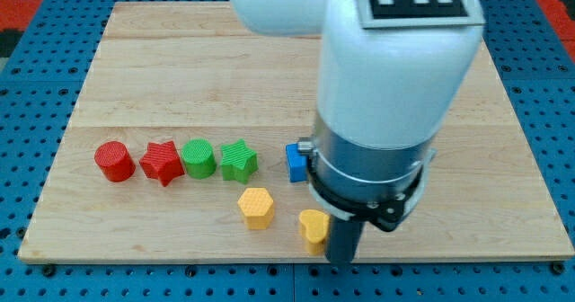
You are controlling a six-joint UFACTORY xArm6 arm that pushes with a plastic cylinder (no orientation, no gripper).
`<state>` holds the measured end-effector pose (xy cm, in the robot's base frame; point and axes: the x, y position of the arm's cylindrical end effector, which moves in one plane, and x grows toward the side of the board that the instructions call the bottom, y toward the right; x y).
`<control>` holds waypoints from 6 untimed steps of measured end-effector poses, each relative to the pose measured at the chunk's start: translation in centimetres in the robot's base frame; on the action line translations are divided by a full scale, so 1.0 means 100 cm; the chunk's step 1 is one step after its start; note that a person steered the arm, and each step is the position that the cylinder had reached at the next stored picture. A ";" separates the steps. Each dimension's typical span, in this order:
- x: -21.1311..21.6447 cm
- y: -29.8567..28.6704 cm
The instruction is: Push the yellow hexagon left a bit
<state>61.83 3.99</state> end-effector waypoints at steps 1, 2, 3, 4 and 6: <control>-0.008 -0.040; -0.008 -0.060; -0.008 -0.019; -0.008 -0.012; -0.048 -0.001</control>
